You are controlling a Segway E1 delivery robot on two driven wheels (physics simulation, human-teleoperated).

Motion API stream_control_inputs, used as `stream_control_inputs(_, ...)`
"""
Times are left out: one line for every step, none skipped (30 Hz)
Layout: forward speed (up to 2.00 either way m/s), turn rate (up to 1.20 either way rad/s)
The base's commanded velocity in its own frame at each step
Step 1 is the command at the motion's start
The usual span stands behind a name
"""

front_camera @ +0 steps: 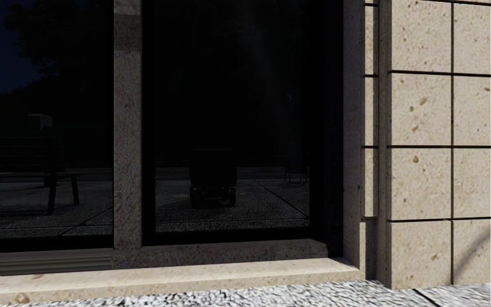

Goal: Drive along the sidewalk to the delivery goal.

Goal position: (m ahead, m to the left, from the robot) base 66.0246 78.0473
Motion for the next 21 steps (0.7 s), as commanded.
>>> stream_control_inputs(0.00,0.00)
stream_control_inputs(0.00,0.00)
stream_control_inputs(0.00,0.00)
stream_control_inputs(0.00,0.00)
stream_control_inputs(0.00,0.00)
stream_control_inputs(0.00,0.00)
stream_control_inputs(0.00,0.00)
stream_control_inputs(0.00,0.00)
stream_control_inputs(0.00,0.00)
stream_control_inputs(0.00,0.00)
stream_control_inputs(0.00,0.00)
stream_control_inputs(0.00,0.00)
stream_control_inputs(0.00,0.00)
stream_control_inputs(0.00,0.00)
stream_control_inputs(0.00,0.00)
stream_control_inputs(0.00,0.00)
stream_control_inputs(0.00,0.00)
stream_control_inputs(0.00,0.00)
stream_control_inputs(0.00,0.00)
stream_control_inputs(0.00,0.00)
stream_control_inputs(0.00,0.00)
